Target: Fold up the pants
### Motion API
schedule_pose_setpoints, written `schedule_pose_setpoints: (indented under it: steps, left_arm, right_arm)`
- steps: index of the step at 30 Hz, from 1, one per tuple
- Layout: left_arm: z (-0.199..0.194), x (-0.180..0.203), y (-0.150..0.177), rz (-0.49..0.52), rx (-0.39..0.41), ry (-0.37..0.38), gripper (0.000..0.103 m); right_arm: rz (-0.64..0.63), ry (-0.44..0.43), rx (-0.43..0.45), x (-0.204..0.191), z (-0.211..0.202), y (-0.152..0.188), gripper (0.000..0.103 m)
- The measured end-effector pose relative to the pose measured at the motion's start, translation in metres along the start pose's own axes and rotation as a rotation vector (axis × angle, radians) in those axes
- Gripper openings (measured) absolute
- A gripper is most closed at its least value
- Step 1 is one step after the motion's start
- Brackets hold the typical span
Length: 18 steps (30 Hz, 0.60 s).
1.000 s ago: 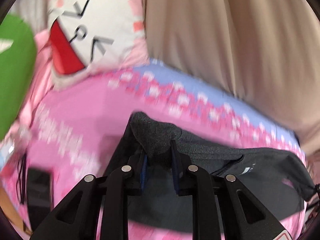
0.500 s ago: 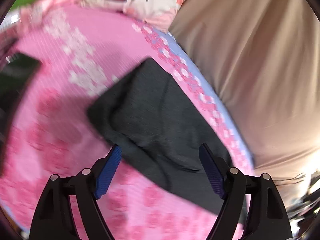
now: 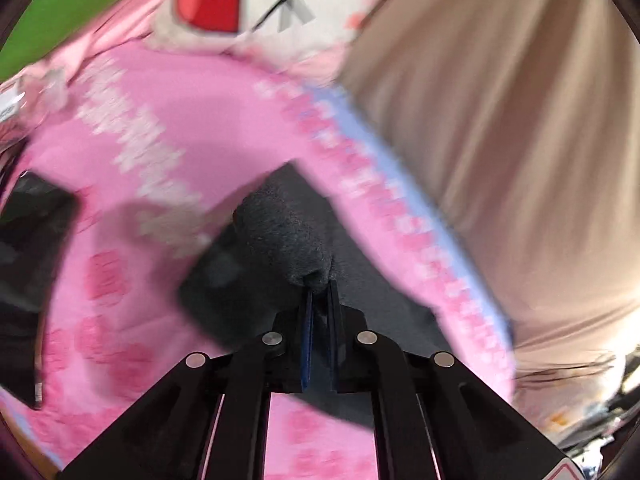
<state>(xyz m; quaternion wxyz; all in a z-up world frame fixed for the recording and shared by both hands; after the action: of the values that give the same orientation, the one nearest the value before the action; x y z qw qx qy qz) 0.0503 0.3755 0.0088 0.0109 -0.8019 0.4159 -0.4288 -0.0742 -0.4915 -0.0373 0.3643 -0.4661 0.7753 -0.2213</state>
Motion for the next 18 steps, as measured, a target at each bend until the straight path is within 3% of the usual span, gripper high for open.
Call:
schedule_pose_setpoints:
  steps: [4, 8, 11, 13, 16, 18]
  left_arm:
    - [0.026, -0.020, 0.008, -0.031, -0.051, -0.052, 0.004]
    - [0.030, -0.020, 0.006, -0.042, -0.053, -0.045, 0.004]
    - [0.034, -0.020, 0.002, -0.017, -0.055, -0.066, 0.004]
    - [0.031, -0.019, 0.008, -0.002, -0.054, -0.078, 0.004]
    - [0.031, -0.022, 0.010, 0.006, -0.060, -0.090, 0.005]
    - [0.035, -0.024, 0.008, 0.000, -0.068, -0.091, 0.005]
  right_arm:
    - [0.091, -0.014, -0.037, 0.006, 0.013, -0.011, 0.069]
    - [0.227, -0.115, -0.060, 0.006, 0.013, -0.031, 0.069]
    - [0.304, -0.059, -0.056, 0.007, 0.010, -0.046, 0.069]
    - [0.336, -0.068, -0.038, 0.004, 0.004, -0.052, 0.071]
    - [0.387, -0.134, -0.163, -0.007, 0.021, -0.047, 0.070]
    - [0.429, -0.098, -0.270, -0.008, 0.049, -0.039, 0.070]
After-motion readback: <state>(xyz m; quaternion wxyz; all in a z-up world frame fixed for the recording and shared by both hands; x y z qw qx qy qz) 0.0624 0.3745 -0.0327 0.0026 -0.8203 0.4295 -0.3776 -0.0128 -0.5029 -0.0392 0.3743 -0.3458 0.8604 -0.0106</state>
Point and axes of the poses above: each gripper's, at about its wrist camera, not at the fingertips, and z roughly the way its jaws point, x to its right, y to its underside, the point moved 3 cm from there along z, roughly the way its jaws point, and after that the axes turned 6 degrees about y, right-handed, at the moved point
